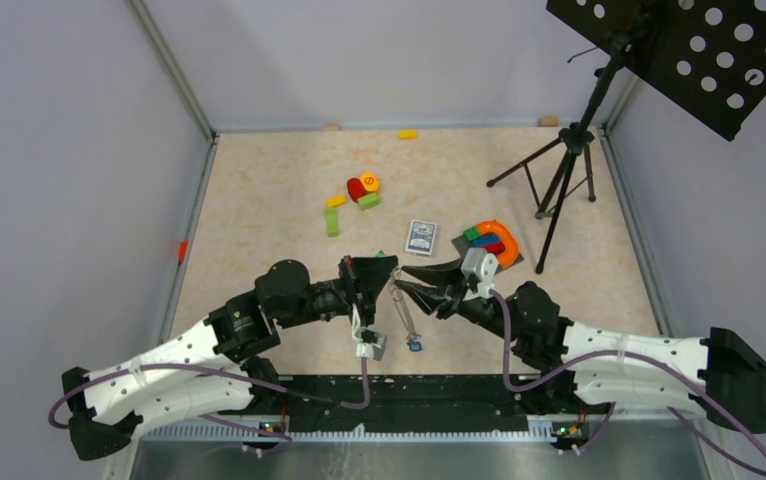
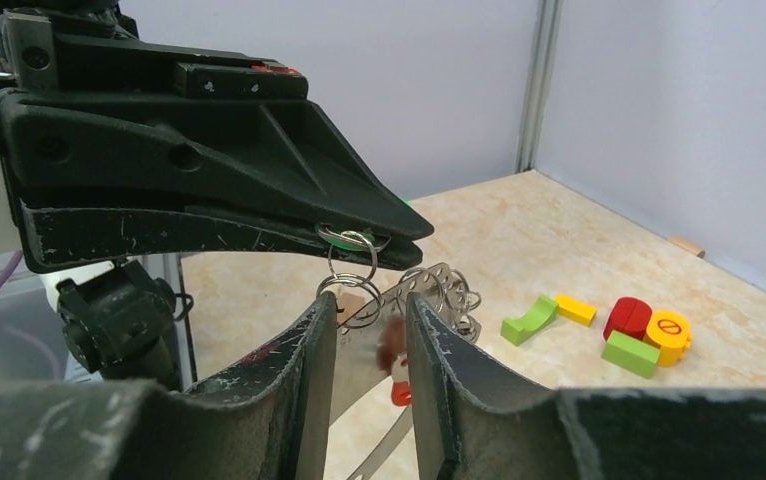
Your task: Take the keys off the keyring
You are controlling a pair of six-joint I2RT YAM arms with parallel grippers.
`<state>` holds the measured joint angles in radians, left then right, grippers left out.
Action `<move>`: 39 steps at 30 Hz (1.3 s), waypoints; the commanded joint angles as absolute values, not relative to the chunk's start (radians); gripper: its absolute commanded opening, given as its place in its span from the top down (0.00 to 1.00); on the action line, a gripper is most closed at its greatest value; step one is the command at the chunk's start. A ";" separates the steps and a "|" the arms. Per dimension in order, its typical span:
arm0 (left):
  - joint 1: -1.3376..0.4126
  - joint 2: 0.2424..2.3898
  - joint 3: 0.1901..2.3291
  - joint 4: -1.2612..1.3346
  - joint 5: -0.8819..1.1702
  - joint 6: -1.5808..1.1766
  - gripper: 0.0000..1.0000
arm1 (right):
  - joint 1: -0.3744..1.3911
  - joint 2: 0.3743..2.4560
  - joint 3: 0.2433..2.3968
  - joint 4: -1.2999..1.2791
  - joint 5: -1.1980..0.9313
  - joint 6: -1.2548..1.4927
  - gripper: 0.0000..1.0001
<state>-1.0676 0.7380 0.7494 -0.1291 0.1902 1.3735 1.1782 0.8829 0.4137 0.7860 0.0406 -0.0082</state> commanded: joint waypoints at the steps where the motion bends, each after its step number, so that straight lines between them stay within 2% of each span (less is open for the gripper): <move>1: -1.068 0.727 0.763 -0.059 0.204 1.355 1.00 | 1.186 0.910 0.435 0.862 0.048 -0.013 0.69; 9: -1.068 0.718 0.761 -0.061 0.205 1.353 1.00 | 1.187 0.928 0.434 0.919 0.033 -0.008 0.73; 13: -1.068 0.718 0.760 -0.062 0.203 1.353 1.00 | 1.186 0.932 0.438 0.912 0.026 -0.008 0.81; 19: -1.068 0.715 0.760 -0.061 0.194 1.356 1.00 | 1.187 0.930 0.439 0.885 0.037 0.015 1.00; 39: -1.069 0.704 0.754 -0.061 0.177 1.362 1.00 | 1.187 0.941 0.443 0.884 0.274 0.233 1.00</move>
